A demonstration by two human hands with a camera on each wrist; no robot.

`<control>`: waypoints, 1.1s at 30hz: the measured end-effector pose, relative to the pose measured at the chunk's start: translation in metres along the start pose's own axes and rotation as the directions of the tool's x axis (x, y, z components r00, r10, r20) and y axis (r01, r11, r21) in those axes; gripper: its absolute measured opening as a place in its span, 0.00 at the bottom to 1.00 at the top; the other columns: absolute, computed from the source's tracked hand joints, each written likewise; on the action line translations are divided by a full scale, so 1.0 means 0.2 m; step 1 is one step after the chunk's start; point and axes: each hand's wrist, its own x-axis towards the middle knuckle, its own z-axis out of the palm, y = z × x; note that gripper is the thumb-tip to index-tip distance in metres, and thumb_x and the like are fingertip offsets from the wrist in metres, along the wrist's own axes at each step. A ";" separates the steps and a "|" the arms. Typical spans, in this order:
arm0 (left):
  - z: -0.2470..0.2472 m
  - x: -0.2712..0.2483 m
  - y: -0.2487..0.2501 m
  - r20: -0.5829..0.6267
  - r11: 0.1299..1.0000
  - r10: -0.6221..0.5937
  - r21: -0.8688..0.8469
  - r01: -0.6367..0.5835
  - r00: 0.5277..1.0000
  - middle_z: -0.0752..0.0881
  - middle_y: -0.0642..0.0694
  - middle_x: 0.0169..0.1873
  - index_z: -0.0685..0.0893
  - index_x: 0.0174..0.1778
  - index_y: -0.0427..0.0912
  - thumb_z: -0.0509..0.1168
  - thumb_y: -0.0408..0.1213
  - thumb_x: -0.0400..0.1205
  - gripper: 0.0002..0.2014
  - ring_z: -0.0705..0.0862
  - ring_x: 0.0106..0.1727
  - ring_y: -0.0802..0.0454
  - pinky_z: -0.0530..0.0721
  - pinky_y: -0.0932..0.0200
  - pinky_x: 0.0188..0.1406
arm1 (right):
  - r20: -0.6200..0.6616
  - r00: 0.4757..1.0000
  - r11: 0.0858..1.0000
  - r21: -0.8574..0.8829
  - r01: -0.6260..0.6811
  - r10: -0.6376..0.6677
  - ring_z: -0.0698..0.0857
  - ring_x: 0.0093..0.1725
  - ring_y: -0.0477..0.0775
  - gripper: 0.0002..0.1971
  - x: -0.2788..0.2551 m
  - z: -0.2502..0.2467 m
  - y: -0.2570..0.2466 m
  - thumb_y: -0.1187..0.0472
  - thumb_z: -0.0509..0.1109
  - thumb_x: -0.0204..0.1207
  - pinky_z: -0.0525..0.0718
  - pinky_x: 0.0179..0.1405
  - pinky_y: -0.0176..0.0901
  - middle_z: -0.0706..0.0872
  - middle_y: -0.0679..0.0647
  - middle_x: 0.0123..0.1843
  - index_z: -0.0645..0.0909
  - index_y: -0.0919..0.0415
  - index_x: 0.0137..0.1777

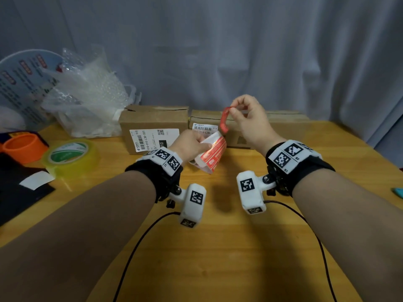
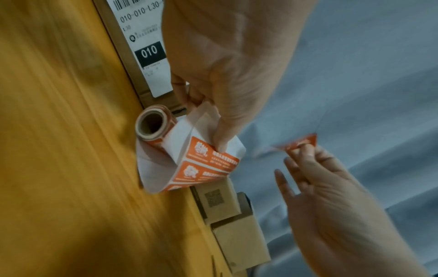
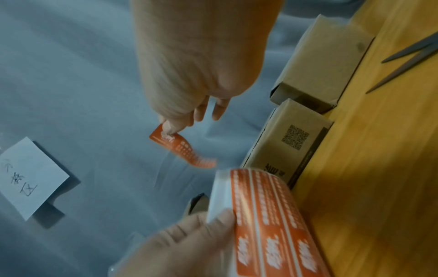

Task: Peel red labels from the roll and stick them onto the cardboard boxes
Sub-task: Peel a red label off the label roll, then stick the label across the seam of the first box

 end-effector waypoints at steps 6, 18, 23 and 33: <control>0.01 0.00 -0.10 0.092 0.928 -0.002 0.372 -0.032 0.996 0.85 0.42 0.56 0.82 0.62 0.42 0.64 0.61 0.75 0.29 0.84 0.53 0.49 0.85 0.50 0.56 | -0.071 0.990 0.975 0.197 -0.106 0.122 0.83 0.47 0.50 0.09 -0.02 -0.06 0.04 0.61 0.68 0.77 0.81 0.59 0.52 0.84 0.48 0.41 0.76 0.47 0.38; -0.18 -0.04 0.17 -0.156 0.947 0.307 -0.051 -0.318 0.939 0.84 0.52 0.42 0.82 0.51 0.43 0.73 0.43 0.74 0.13 0.80 0.40 0.63 0.81 0.69 0.45 | 0.276 0.961 0.949 0.304 -0.087 0.000 0.77 0.39 0.49 0.12 -0.08 0.03 -0.03 0.68 0.71 0.74 0.80 0.36 0.36 0.79 0.50 0.39 0.76 0.49 0.47; -0.23 -0.04 0.12 -0.214 0.955 0.275 -0.052 -0.292 0.937 0.80 0.53 0.30 0.83 0.43 0.40 0.70 0.35 0.77 0.04 0.75 0.31 0.62 0.74 0.79 0.29 | 0.328 0.945 0.950 0.298 -0.098 -0.006 0.77 0.39 0.50 0.17 -0.08 0.12 -0.09 0.66 0.72 0.74 0.80 0.39 0.36 0.78 0.52 0.42 0.74 0.51 0.59; -0.39 -0.05 -0.01 -0.321 0.882 0.177 -0.368 -0.295 0.930 0.84 0.35 0.44 0.80 0.42 0.43 0.70 0.32 0.77 0.05 0.82 0.46 0.45 0.83 0.49 0.55 | 0.281 0.926 0.819 0.448 -0.359 0.252 0.81 0.38 0.46 0.02 0.05 0.27 -0.10 0.60 0.73 0.73 0.80 0.41 0.40 0.84 0.50 0.38 0.84 0.57 0.42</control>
